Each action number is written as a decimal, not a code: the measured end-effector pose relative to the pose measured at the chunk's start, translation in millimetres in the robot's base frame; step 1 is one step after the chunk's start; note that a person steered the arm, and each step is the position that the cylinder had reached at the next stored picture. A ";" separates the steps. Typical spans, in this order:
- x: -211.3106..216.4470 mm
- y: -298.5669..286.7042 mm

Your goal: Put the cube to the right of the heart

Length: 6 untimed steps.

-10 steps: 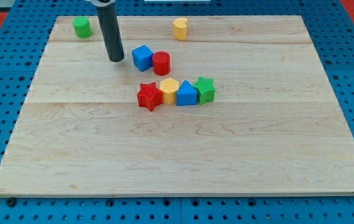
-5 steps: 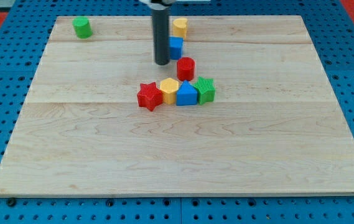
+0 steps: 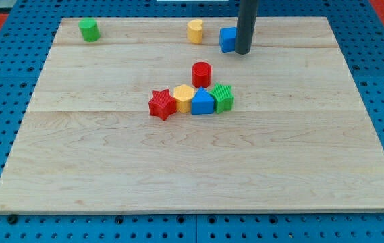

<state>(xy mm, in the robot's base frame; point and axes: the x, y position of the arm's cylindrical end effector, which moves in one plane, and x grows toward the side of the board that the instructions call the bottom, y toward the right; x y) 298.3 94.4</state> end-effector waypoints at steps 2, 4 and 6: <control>5.9 -48.1; -23.9 -47.7; -40.1 41.3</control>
